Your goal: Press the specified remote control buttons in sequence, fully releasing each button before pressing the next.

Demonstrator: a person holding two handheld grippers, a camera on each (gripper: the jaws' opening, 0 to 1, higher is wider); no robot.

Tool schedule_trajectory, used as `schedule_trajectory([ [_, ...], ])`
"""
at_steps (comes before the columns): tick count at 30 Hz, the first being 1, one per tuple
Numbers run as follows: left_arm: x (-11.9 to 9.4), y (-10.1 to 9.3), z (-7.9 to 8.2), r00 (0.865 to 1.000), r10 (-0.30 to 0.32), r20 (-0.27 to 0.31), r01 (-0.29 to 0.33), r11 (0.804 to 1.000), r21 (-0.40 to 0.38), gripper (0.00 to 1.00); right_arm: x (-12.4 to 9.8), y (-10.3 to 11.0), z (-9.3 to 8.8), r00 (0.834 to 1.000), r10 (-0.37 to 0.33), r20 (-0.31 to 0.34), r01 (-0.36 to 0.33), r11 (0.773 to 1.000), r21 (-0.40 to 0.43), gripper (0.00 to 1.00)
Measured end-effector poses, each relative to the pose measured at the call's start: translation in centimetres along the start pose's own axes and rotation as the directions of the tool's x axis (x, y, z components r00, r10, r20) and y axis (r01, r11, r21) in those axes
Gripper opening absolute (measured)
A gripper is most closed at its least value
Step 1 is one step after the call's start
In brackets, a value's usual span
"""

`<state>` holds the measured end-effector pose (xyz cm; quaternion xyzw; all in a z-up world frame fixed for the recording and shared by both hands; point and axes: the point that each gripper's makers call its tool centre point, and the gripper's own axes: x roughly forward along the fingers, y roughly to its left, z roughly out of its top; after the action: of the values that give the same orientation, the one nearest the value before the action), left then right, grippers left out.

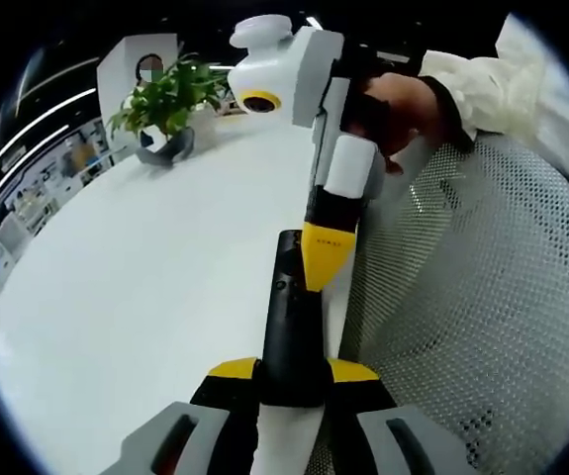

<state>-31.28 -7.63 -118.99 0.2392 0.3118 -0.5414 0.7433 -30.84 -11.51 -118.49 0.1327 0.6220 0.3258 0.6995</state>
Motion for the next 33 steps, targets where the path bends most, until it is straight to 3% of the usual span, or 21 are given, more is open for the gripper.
schedule_trajectory([
  [8, 0.0, -0.1, 0.0, 1.0, -0.001, 0.004, 0.001, 1.0, 0.015, 0.24, 0.1, -0.2, 0.2, 1.0, 0.002, -0.014, -0.002, 1.0, -0.004, 0.0],
  [13, 0.0, -0.1, 0.1, 1.0, -0.001, 0.006, 0.0, 1.0, 0.017, 0.24, -0.1, 0.3, 1.0, 0.998, 0.051, 0.03, -0.051, 0.998, 0.031, 0.0],
  [16, 0.1, -0.1, 0.2, 1.0, -0.001, 0.009, 0.001, 1.0, 0.015, 0.24, 0.1, 0.2, 1.3, 0.998, 0.043, 0.038, -0.044, 0.999, 0.023, 0.0],
  [20, 0.1, -0.1, 0.2, 1.0, -0.005, 0.012, 0.004, 1.0, 0.002, 0.24, 0.6, 1.2, 1.5, 0.995, 0.092, 0.036, -0.092, 0.996, 0.02, 0.0],
  [26, 0.2, -0.1, 0.2, 1.0, -0.007, 0.016, 0.008, 1.0, -0.017, 0.24, 1.0, 0.8, 1.2, 0.999, 0.045, 0.019, -0.045, 0.999, -0.028, 0.0],
  [33, 0.2, -0.1, 0.2, 1.0, -0.007, 0.019, 0.008, 1.0, -0.02, 0.24, 0.7, 1.1, 1.1, 0.998, 0.063, 0.032, -0.062, 0.998, -0.017, 0.0],
])
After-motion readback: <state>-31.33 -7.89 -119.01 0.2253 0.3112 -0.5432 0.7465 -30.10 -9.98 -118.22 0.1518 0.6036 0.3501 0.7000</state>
